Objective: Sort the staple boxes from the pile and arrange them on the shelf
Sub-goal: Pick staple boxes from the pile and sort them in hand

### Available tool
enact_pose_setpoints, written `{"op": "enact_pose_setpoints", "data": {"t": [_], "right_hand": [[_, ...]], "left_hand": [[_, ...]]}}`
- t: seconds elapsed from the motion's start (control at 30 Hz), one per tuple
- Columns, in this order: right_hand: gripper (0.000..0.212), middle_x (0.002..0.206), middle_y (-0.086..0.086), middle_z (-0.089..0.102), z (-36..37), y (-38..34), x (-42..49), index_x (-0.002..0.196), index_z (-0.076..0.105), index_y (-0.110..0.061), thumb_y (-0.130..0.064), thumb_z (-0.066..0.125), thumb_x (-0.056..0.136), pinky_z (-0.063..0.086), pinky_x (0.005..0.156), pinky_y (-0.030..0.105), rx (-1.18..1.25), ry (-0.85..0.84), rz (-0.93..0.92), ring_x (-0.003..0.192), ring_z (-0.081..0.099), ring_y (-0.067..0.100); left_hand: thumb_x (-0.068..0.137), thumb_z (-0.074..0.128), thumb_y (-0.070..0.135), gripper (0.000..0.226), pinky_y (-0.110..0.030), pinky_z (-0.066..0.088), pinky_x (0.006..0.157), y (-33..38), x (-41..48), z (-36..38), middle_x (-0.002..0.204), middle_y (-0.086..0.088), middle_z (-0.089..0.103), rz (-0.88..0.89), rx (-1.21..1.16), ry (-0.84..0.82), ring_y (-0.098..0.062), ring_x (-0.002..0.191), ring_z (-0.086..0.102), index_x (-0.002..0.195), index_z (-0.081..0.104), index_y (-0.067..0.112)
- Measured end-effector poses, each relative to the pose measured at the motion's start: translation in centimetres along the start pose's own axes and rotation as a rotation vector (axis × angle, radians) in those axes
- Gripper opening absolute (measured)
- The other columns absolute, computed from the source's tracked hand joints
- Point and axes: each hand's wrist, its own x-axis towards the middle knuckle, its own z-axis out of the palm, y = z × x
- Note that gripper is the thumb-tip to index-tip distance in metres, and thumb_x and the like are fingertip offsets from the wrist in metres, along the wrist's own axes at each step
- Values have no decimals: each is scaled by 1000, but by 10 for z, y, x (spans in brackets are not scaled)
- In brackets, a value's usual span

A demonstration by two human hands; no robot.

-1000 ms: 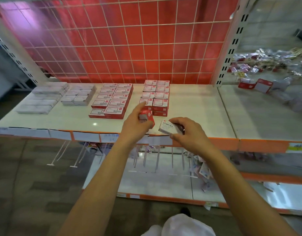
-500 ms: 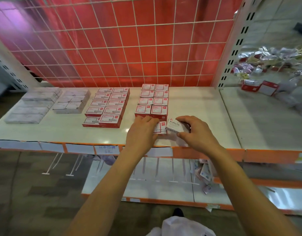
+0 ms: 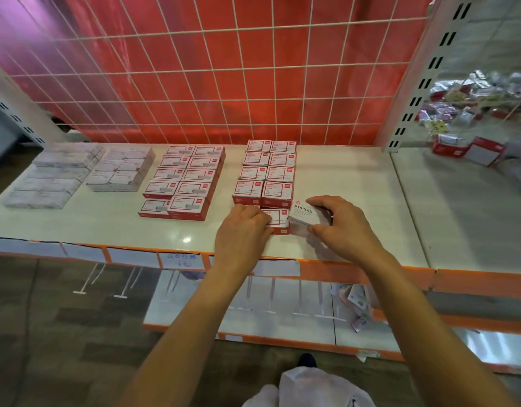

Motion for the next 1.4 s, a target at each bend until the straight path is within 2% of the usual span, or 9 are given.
{"op": "enact_pose_setpoints", "data": {"t": [0.1, 0.2, 0.43, 0.5, 0.63, 0.83, 1.03, 1.3, 1.4], "right_hand": [[50, 128, 1, 56, -1, -2, 2, 128, 55, -20, -10, 68, 81, 34, 86, 14, 3, 9, -26, 111, 50, 13], [48, 127, 2, 56, -1, -4, 2, 128, 55, -20, -11, 68, 82, 35, 84, 13, 11, 8, -47, 109, 49, 11], [48, 128, 1, 56, -1, -7, 5, 128, 54, -21, -14, 68, 83, 35, 79, 10, 28, -18, -63, 105, 46, 7], [48, 129, 0, 55, -2, -8, 5, 129, 54, -21, -16, 68, 83, 37, 77, 10, 39, -44, -65, 109, 47, 9], [51, 127, -2, 56, -3, -8, 4, 128, 54, -23, -14, 70, 81, 37, 71, 5, 4, -155, -93, 101, 44, 3], [63, 133, -1, 51, 10, -15, 3, 133, 50, -21, -13, 73, 75, 45, 85, 20, -54, -266, -65, 116, 49, 14], [60, 133, 2, 50, 18, -18, 7, 133, 50, -20, -16, 71, 77, 45, 90, 23, -100, -231, -74, 118, 49, 17], [55, 132, 1, 52, 15, -24, 11, 132, 51, -20, -20, 71, 81, 43, 92, 23, -73, -114, -141, 120, 48, 16], [51, 131, 1, 55, 11, -26, 16, 129, 55, -19, -18, 71, 81, 41, 91, 19, -25, -69, -165, 116, 51, 15]], "left_hand": [[72, 82, 24, 23, -31, 55, 69, -1, -1, 1, 92, -6, 71, 0, -16, 21, -26, 84, 65, 89, 73, 11], [72, 82, 23, 29, -34, 56, 71, -3, -3, 1, 105, -10, 68, -52, -52, 39, -28, 91, 64, 96, 72, 9], [68, 84, 23, 33, -37, 55, 76, -11, -2, -4, 96, -7, 73, 27, -28, 39, -28, 90, 66, 97, 72, 10], [67, 85, 21, 36, -38, 54, 78, -14, -3, -4, 97, -7, 72, 14, -18, 53, -30, 91, 64, 98, 72, 10], [70, 83, 17, 37, -39, 51, 83, -20, -5, -2, 104, -9, 69, -84, -99, 21, -32, 99, 60, 104, 70, 10], [72, 82, 16, 36, -37, 49, 87, -23, -3, -4, 106, -10, 69, -98, -153, 0, -30, 102, 60, 105, 72, 7], [70, 83, 17, 32, -38, 52, 83, -23, -3, -5, 102, -10, 70, -83, -157, 6, -30, 98, 62, 99, 74, 7], [72, 82, 21, 32, -29, 46, 84, -19, 0, -7, 105, -7, 69, -87, -153, -8, -26, 103, 59, 101, 73, 10], [71, 83, 24, 43, -36, 51, 88, -18, 1, -12, 108, -6, 69, -72, -132, -4, -26, 104, 58, 109, 70, 11]]}}
